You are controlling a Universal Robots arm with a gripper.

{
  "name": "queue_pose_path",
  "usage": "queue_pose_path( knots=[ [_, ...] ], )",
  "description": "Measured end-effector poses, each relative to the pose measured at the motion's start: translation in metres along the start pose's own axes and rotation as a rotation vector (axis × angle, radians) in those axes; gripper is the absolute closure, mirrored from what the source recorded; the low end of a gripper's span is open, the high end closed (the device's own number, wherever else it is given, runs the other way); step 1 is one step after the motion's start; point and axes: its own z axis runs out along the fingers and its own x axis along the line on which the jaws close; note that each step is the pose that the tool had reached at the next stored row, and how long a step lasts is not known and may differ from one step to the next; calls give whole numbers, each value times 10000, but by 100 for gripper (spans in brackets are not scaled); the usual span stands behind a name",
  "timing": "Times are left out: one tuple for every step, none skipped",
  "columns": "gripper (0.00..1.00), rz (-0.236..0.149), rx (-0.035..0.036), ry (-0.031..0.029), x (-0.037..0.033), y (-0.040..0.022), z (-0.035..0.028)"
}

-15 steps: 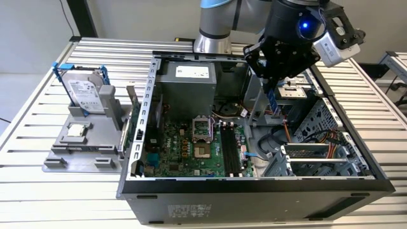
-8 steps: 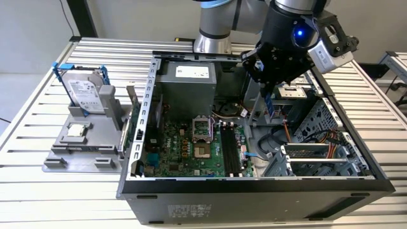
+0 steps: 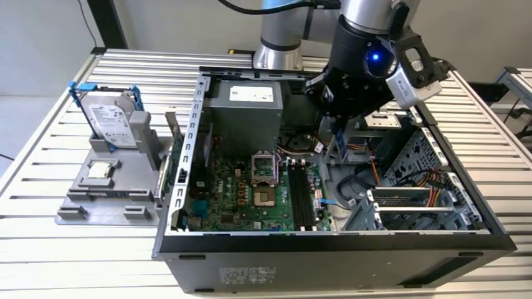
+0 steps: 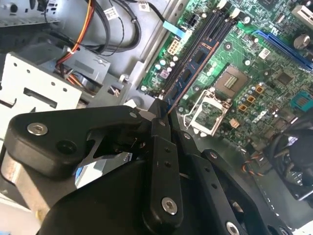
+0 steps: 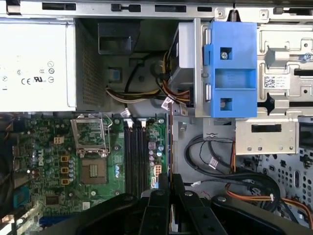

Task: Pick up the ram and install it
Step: 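Insert the ram into the slot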

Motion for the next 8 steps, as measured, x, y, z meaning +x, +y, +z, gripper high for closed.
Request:
queue_pose_path(
  knots=[
    [100,-1,3,61,1,-1,10],
    [100,4,17,184,2,-1,12],
    [100,14,26,256,0,-1,18],
    [100,44,41,355,0,-2,20],
    [100,76,47,425,-2,-1,31],
    [100,78,48,430,-1,-2,49],
    [100,78,46,429,0,-3,67],
    [100,95,46,429,0,-3,86]
  ],
)
